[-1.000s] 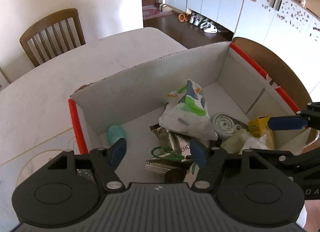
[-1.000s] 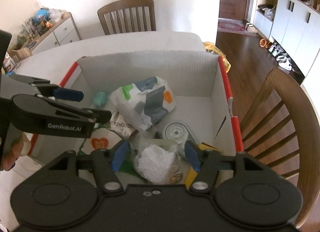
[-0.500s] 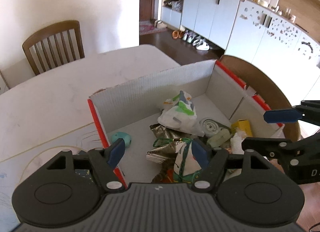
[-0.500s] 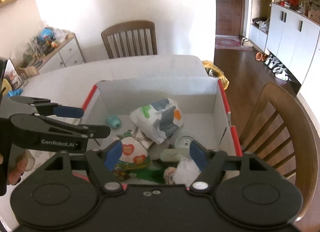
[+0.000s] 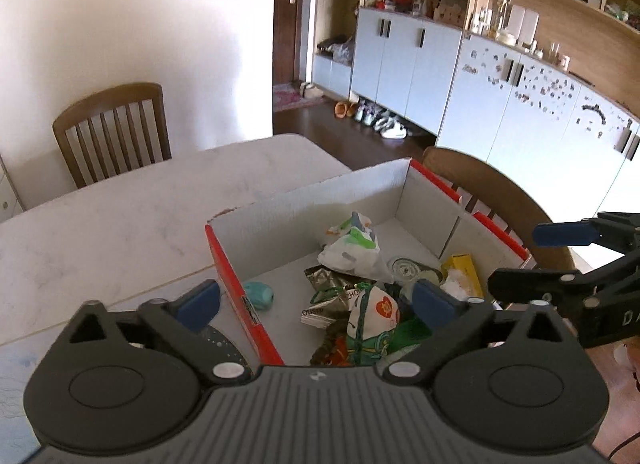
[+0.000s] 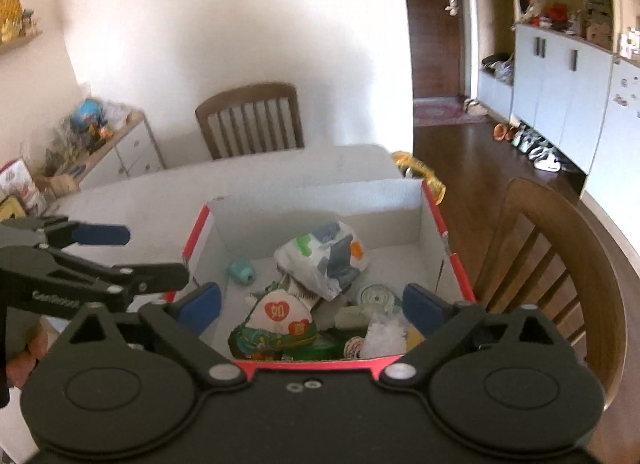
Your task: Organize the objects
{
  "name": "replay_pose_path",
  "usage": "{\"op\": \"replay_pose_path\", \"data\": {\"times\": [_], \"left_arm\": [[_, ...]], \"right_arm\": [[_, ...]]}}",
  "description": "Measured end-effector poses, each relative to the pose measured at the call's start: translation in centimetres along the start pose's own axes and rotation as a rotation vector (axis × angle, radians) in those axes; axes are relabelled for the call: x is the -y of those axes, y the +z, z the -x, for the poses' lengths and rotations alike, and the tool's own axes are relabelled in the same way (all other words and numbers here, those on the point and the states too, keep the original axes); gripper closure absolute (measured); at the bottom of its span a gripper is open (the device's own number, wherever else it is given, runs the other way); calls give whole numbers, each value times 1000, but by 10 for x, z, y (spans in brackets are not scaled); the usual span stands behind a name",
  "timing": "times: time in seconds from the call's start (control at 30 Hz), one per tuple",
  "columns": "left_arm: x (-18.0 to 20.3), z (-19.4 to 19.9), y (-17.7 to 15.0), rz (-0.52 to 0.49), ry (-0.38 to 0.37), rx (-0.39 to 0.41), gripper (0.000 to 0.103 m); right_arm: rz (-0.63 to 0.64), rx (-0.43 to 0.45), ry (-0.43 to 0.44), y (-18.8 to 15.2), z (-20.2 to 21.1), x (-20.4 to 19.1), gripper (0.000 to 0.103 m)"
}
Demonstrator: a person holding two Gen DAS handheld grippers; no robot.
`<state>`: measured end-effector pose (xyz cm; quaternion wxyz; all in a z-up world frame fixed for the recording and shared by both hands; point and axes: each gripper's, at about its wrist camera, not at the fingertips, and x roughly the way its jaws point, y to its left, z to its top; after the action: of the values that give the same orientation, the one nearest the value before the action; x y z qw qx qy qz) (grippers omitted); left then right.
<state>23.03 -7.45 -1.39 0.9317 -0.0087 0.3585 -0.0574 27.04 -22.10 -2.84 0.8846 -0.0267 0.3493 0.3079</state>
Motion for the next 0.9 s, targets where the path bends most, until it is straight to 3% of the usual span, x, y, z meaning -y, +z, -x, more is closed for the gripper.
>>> {"op": "replay_pose_path", "data": {"times": [0.33,0.9], "left_arm": [[-3,22,-10,11,-2,54,0],[1,52,-31,11,28,101,0]], "right_arm": [[-6,91,-8,-9,23,-11,1],[-21,121,-32,-24,46,-20,1]]}}
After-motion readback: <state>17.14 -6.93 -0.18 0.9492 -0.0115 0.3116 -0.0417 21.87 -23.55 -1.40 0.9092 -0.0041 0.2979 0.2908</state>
